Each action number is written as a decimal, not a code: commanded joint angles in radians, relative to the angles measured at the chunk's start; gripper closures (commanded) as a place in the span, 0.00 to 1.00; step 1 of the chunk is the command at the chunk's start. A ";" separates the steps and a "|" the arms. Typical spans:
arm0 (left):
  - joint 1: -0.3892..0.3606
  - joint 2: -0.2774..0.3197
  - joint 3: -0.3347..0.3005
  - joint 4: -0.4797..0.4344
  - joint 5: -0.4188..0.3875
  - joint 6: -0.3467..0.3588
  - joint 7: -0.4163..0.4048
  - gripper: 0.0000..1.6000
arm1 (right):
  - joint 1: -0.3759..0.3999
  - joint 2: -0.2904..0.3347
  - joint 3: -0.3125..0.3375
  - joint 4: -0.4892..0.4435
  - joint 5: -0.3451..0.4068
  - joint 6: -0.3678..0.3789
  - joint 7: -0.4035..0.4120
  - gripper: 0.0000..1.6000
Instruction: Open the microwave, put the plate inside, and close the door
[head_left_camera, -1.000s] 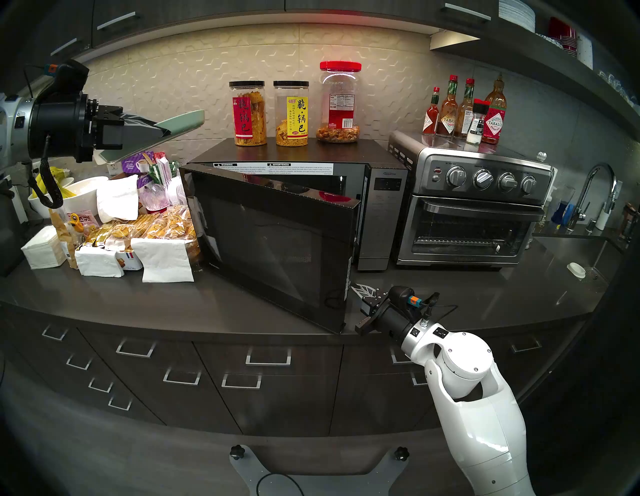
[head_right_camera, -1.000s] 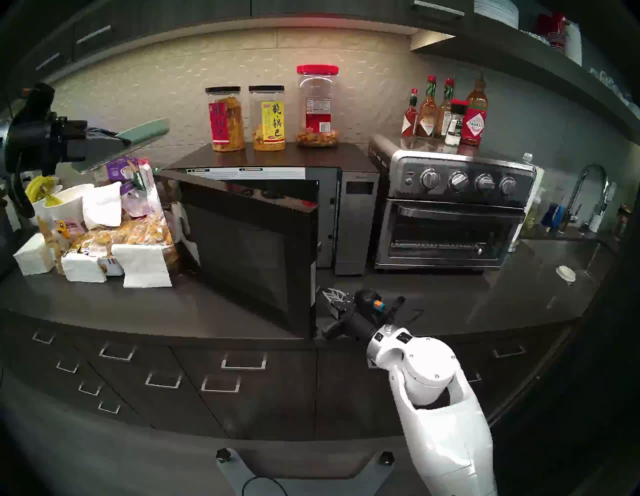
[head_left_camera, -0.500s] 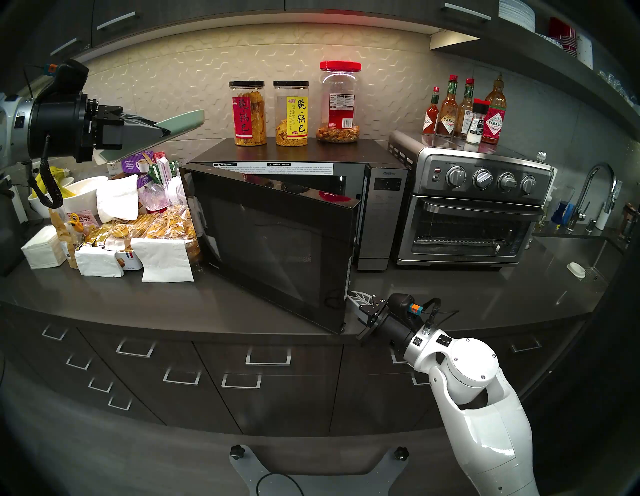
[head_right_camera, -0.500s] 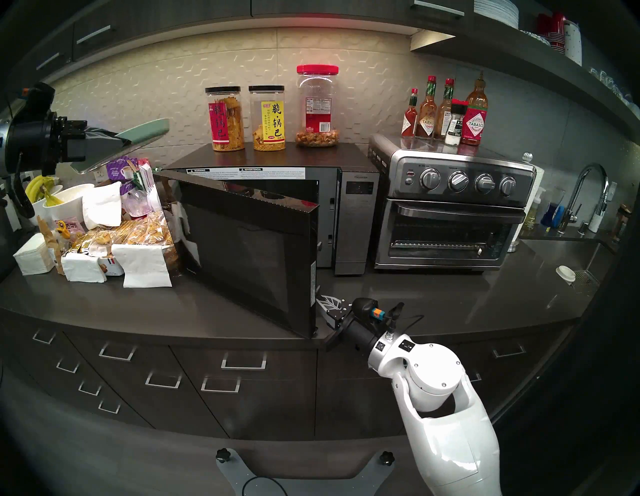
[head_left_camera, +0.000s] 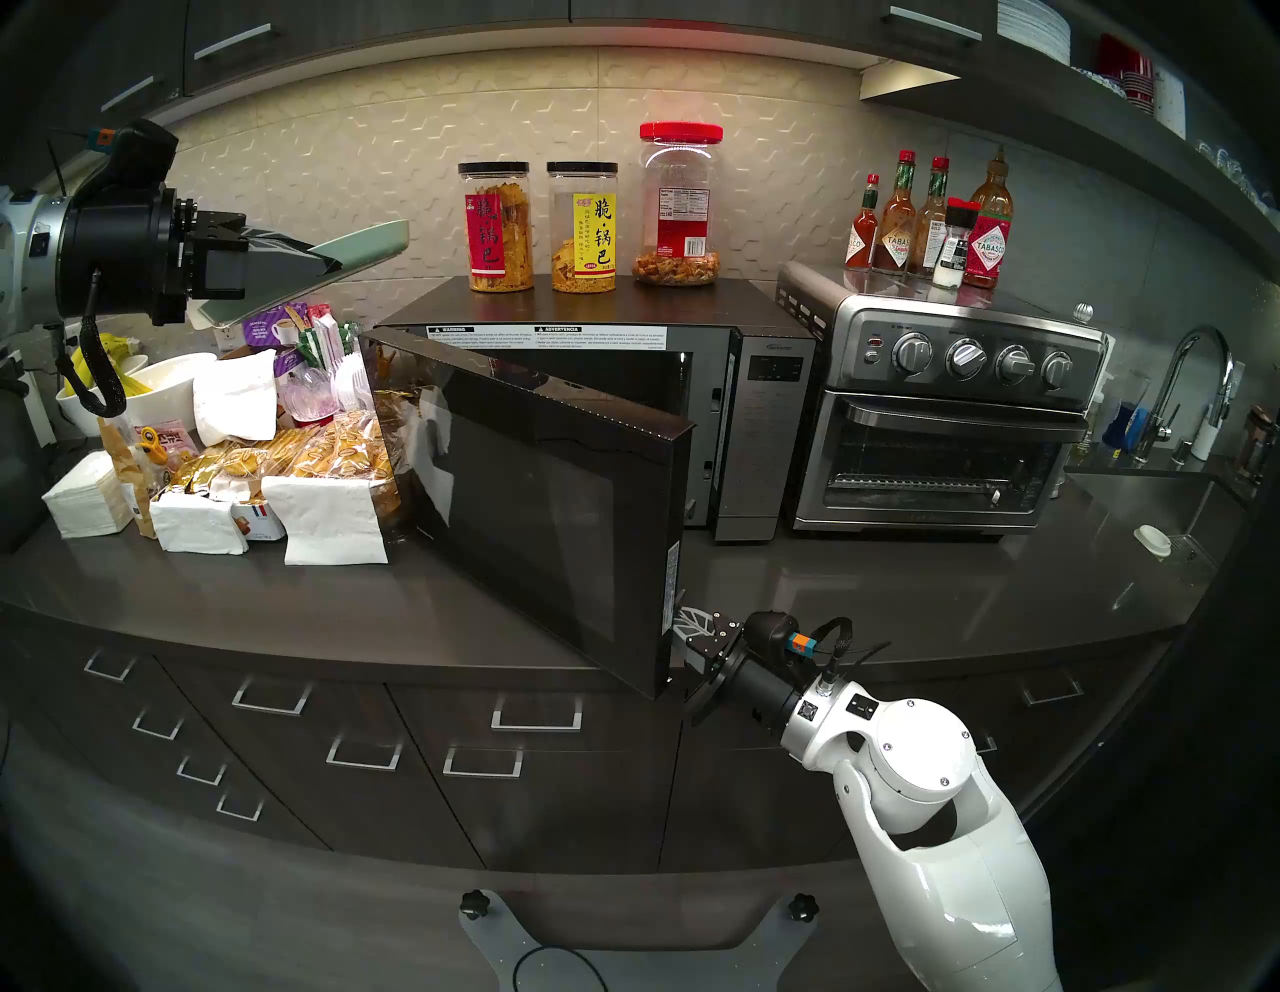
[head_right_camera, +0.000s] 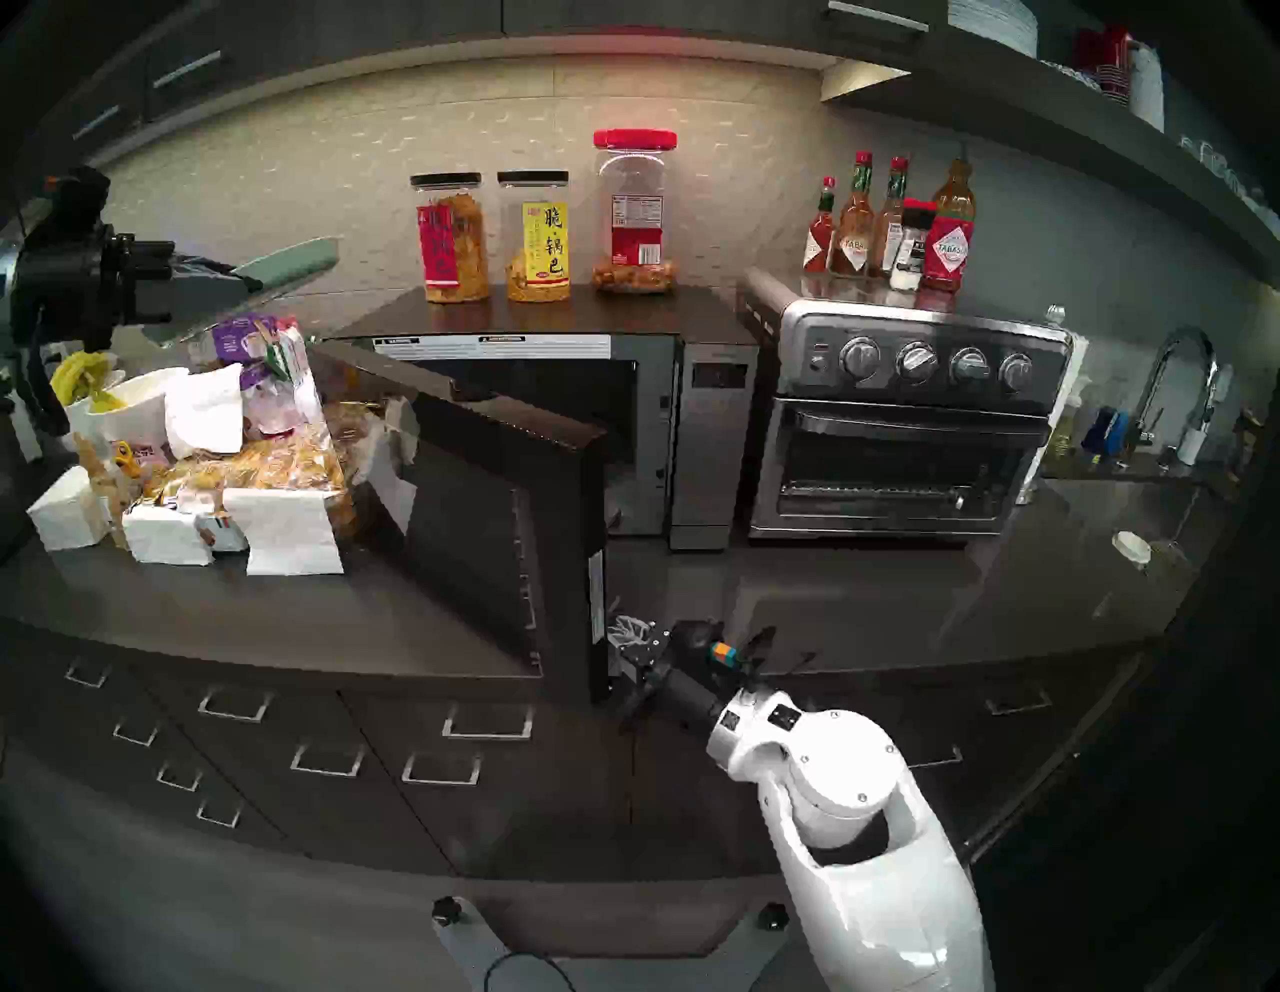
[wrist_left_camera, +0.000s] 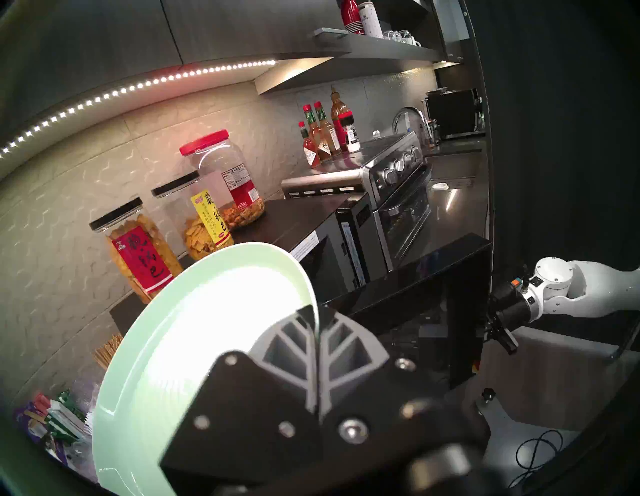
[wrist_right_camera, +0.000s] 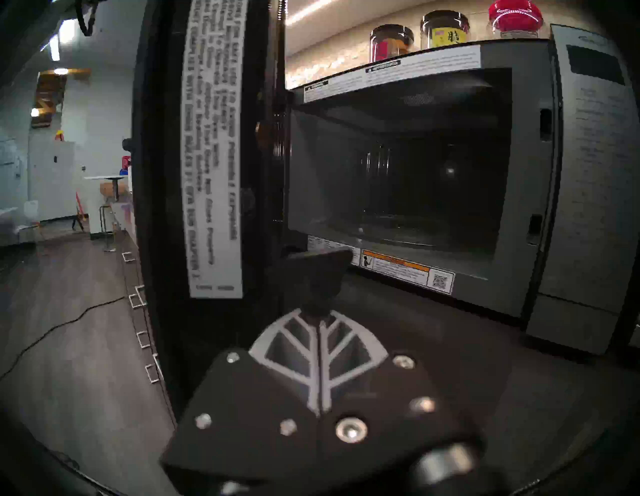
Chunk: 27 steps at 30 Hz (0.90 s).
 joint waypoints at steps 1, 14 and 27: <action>-0.008 0.001 -0.012 -0.001 0.001 0.000 -0.002 1.00 | -0.071 -0.008 -0.050 -0.081 -0.010 -0.021 0.003 1.00; -0.007 0.000 -0.013 -0.002 0.001 0.001 -0.002 1.00 | -0.201 0.007 -0.107 -0.147 -0.063 -0.061 0.003 1.00; -0.007 0.000 -0.013 -0.002 0.002 0.001 -0.002 1.00 | -0.223 -0.005 -0.153 -0.124 -0.093 -0.083 0.001 1.00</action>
